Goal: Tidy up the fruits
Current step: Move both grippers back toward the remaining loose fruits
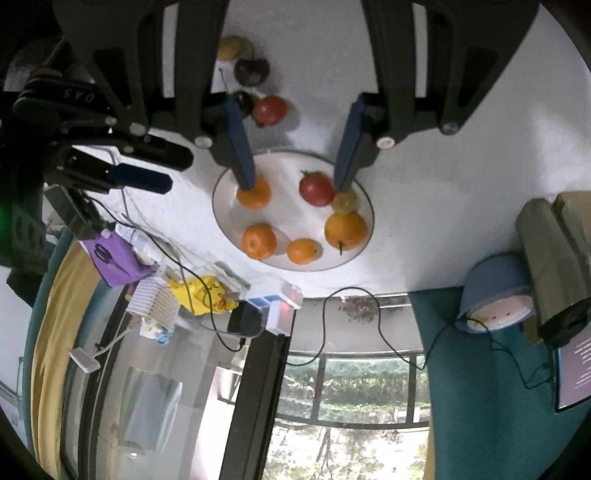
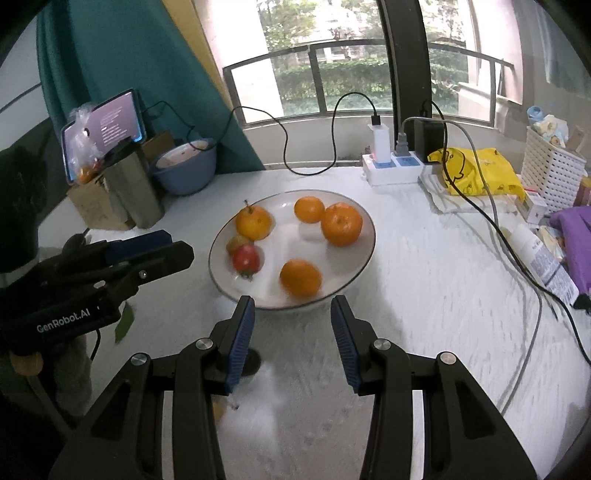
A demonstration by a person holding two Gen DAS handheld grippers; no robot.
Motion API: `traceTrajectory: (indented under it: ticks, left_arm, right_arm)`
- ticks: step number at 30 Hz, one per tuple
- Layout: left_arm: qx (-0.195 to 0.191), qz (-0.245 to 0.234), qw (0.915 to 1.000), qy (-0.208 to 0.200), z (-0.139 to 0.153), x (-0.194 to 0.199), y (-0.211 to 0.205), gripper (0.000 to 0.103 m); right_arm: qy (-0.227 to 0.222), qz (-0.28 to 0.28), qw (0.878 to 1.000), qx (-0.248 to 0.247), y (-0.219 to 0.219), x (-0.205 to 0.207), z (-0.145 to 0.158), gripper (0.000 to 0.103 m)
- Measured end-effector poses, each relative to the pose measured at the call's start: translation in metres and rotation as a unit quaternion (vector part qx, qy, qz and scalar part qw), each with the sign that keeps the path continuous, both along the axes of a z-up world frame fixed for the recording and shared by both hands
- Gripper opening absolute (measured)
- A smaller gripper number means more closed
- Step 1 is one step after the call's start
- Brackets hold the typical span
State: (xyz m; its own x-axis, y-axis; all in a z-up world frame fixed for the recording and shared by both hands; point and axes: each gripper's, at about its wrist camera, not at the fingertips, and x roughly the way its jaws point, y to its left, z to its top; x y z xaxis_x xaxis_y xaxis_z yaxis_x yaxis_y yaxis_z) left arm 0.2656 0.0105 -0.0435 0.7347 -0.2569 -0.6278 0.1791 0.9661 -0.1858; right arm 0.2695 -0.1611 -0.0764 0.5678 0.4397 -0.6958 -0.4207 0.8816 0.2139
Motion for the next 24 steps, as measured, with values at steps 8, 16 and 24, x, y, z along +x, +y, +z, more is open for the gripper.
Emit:
traceTrajectory:
  ticks: [8,16,24]
  left_arm:
    - [-0.009,0.008,0.9999,0.004,-0.007,-0.028,0.006,0.046]
    - [-0.021,0.018,0.9996,0.008,-0.017,-0.053,0.015,0.046]
    - [-0.018,0.022,0.9995,0.014,-0.03,-0.078,0.023,0.046]
  right_arm:
    - [0.005,0.009,1.0,-0.006,0.007,-0.026,-0.003,0.045]
    - [0.017,0.025,1.0,-0.007,0.018,-0.051,-0.013,0.045]
    - [0.032,0.039,0.999,-0.015,0.033,-0.065,-0.029,0.033]
